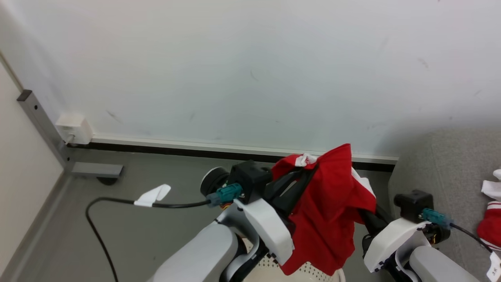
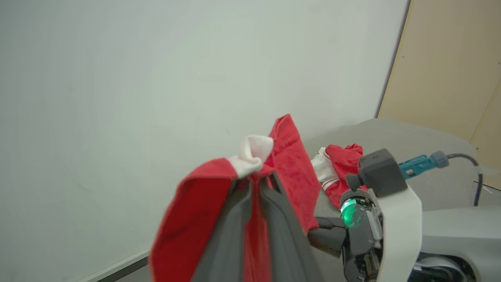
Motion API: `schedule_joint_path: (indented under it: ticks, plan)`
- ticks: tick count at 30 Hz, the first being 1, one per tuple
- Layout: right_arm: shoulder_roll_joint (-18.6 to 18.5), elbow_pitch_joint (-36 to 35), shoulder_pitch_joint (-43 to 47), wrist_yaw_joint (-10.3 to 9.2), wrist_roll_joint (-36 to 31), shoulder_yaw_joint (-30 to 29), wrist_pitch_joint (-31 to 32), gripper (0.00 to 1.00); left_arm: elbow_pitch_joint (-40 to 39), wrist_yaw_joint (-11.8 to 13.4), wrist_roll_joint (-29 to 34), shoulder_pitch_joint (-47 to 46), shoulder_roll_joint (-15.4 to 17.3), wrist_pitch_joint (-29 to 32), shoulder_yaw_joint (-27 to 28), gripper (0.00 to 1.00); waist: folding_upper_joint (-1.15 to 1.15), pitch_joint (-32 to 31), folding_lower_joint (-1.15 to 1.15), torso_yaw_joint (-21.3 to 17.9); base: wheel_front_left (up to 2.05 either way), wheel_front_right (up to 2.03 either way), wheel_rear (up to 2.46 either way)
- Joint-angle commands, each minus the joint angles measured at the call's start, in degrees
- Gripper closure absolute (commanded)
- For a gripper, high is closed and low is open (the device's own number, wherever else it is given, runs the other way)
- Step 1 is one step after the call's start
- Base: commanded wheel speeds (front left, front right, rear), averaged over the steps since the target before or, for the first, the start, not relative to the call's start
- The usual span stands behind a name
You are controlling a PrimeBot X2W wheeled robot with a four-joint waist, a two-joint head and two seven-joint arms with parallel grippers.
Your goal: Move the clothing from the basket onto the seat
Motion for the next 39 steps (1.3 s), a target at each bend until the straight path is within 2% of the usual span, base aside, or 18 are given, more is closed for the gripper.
schedule_joint_path:
  ticks: [1, 15, 16, 17, 18, 19, 31, 39]
  plan:
    - [-0.2, -0.5, 0.7, -0.13, -0.2, -0.5, -0.4, 1.00, 0.0, 0.2, -0.7, 0.7, 0.2, -0.3, 0.1, 1.00, 0.00, 0.1, 0.00, -0.4, 0.00, 0.00, 0.00]
    - [-1.7, -13.0, 3.6, -0.13, -1.9, -16.1, -0.4, 1.00, 1.5, 0.9, 0.2, 3.9, 1.0, -1.4, -2.2, 1.00, 0.00, 1.5, 0.00, -7.7, 0.00, 0.00, 0.00]
    - [-2.0, -13.7, 3.7, -0.13, -2.2, -16.9, -0.4, 1.00, 1.6, 0.9, 0.3, 3.9, 0.8, -1.4, -2.4, 0.70, 0.00, 1.6, 0.00, -8.3, 0.00, 0.00, 0.00]
    - [-2.6, -14.5, 3.5, -0.13, -2.9, -17.4, -0.4, 1.00, 1.7, 1.0, 0.4, 3.8, 0.7, -1.6, -2.4, 0.51, 0.00, 1.7, 0.00, -8.9, 0.00, 0.00, 0.00]
    - [-3.1, -15.1, 3.4, -0.13, -3.3, -17.9, -0.4, 1.00, 1.7, 1.3, 0.5, 3.7, 0.6, -2.0, -2.3, 0.15, 0.00, 1.9, 0.00, -9.7, 0.00, 0.00, 0.00]
    - [-3.5, -15.6, 3.1, -0.13, -3.6, -18.6, -0.4, 1.00, 1.9, 1.4, 0.7, 3.5, 0.5, -2.0, -2.4, 0.00, 0.00, 2.0, 0.00, -10.4, 0.00, 0.00, 0.00]
    - [-7.3, -23.7, 0.2, -0.13, -5.5, -26.3, -0.3, 1.00, 2.8, 1.9, 1.6, 2.1, 0.9, -3.0, -2.8, 0.00, 0.00, 4.4, 0.00, -19.9, 0.00, 0.00, 0.00]
    - [-8.6, -30.2, 1.0, -0.13, -7.7, -34.1, -0.3, 1.00, 3.4, 1.8, 2.5, 0.7, 1.3, -3.2, -3.4, 0.00, 0.00, 6.9, 0.00, -25.6, 0.00, 0.00, 0.00]
